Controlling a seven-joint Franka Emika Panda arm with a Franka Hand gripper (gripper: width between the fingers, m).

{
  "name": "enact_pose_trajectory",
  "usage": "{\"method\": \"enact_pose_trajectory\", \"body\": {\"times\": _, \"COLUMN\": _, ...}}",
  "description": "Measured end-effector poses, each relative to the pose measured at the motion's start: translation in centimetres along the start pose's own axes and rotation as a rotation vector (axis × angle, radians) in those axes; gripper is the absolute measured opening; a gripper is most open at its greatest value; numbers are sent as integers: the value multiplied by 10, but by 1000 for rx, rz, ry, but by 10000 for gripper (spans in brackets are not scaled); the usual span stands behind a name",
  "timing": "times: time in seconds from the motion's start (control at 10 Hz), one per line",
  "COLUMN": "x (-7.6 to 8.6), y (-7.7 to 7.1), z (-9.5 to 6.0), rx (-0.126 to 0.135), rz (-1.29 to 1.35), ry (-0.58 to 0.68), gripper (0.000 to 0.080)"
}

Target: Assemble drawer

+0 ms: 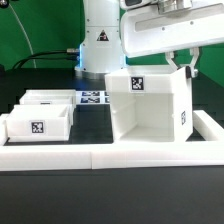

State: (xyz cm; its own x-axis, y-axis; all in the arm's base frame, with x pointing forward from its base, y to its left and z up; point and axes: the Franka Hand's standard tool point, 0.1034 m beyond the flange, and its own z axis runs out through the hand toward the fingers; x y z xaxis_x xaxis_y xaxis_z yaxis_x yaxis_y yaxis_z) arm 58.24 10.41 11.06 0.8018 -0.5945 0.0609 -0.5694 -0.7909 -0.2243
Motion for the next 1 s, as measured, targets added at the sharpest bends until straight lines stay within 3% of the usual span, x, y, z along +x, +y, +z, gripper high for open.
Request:
{"method": "enact_pose_trajectory", "body": {"times": 0.4, "x": -1, "y": -13, "z": 2, "rx": 23, "rz": 240, "ry": 8, "gripper": 46}}
{"method": "enact_pose_trajectory", "body": {"times": 1.0, "x": -3, "y": -15, "z": 2, "rx": 49, "rz": 566, "ry": -21, "gripper": 46}}
